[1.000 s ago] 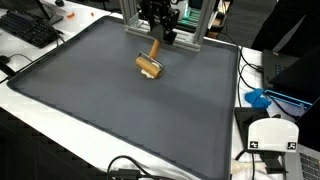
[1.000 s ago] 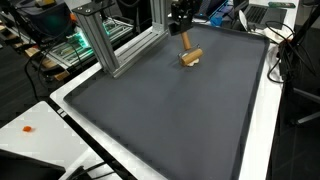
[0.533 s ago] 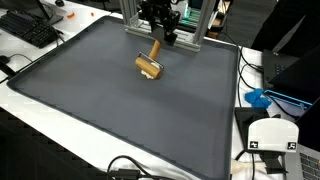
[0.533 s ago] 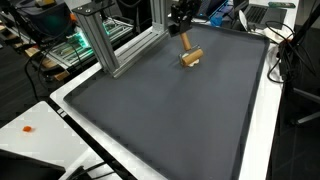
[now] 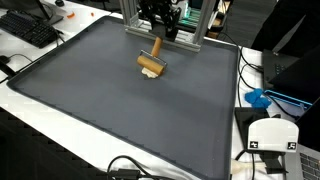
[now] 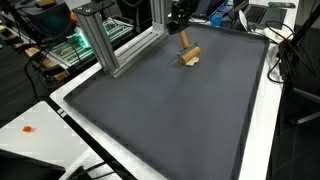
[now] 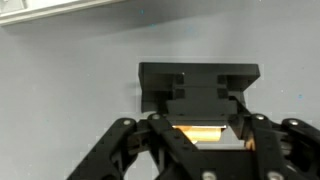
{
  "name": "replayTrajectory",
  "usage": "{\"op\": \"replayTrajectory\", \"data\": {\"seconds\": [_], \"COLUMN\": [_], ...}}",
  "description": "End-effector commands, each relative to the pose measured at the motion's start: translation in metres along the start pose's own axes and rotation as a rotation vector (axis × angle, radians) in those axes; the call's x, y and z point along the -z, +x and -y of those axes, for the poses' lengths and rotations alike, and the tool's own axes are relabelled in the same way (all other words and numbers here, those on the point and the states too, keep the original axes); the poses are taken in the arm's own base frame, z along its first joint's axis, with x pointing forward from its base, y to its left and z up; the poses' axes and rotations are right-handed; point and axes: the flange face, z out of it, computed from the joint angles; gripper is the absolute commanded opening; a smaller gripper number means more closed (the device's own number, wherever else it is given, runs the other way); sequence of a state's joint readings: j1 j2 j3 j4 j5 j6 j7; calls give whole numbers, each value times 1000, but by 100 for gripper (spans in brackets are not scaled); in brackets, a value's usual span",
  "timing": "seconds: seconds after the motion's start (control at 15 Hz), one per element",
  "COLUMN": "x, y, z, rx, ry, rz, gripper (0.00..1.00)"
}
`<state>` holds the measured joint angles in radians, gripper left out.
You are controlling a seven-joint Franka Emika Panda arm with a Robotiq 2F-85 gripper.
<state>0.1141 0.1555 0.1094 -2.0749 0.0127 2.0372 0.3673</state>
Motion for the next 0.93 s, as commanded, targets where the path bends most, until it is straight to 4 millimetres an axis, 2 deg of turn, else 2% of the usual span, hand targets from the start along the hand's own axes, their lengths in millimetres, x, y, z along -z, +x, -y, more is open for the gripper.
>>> {"op": "replayTrajectory", "data": {"seconds": [0.0,0.27,0.87], "x": [-11,-14,1], "y": [1,2,1], "z": [2,3,4], "rx": [24,44,47], "ry": [-5,-15,-28], "rz": [103,149,192], "gripper": [35,35,35]}}
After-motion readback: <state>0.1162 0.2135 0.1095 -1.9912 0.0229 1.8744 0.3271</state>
